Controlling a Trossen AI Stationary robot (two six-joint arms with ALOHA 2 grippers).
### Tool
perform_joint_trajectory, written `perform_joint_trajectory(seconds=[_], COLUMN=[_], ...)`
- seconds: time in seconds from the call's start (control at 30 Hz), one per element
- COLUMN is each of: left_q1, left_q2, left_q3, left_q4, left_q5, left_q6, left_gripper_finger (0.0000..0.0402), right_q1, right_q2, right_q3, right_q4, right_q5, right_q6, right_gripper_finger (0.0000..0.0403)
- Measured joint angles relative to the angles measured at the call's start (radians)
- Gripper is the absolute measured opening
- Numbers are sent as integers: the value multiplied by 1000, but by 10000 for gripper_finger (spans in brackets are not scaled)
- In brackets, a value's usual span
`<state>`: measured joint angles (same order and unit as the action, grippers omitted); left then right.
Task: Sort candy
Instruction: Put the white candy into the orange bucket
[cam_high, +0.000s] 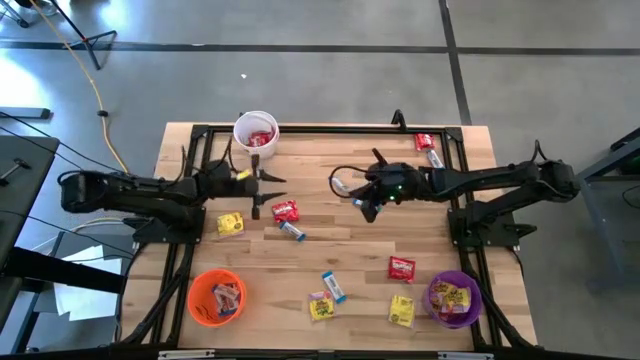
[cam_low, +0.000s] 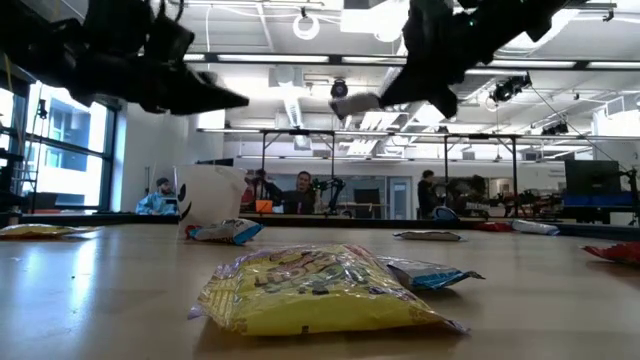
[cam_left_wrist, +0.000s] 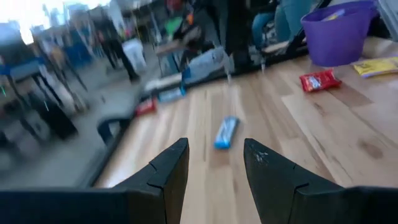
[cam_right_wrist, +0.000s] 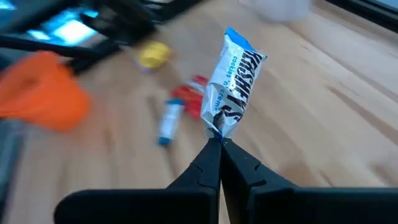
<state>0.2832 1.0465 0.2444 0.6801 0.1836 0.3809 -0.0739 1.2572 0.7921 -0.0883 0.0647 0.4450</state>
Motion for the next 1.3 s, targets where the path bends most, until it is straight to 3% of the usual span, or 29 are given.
perform_joint_trajectory(seconds=[0.17, 0.37, 0.53, 0.77, 0.93, 1.13, 1.3], left_q1=[-102, -152, -157, -196, -233, -252, -252], left_q2=[71, 192, 262, 345, 376, 379, 379], left_q3=[74, 210, 295, 366, 386, 386, 386], left_q4=[38, 39, 20, 2, -2, 6, 7], left_q5=[-66, -72, -53, 12, 20, 17, 16], left_q6=[131, 171, 171, 208, 261, 255, 252], left_gripper_finger=[143, 143, 152, 199, 203, 180, 117], right_q1=[19, 48, 73, 91, 90, 90, 90], right_q2=[0, 0, 0, 0, 0, 0, 0], right_q3=[0, 0, 0, 0, 0, -1, -1], right_q4=[91, 150, 153, 153, 153, 153, 153], right_q5=[-105, -194, -206, -219, -226, -234, -234], right_q6=[-54, -87, -97, -107, -114, -137, -140], right_gripper_finger=[0, 0, 0, 0, 0, 0, 0])
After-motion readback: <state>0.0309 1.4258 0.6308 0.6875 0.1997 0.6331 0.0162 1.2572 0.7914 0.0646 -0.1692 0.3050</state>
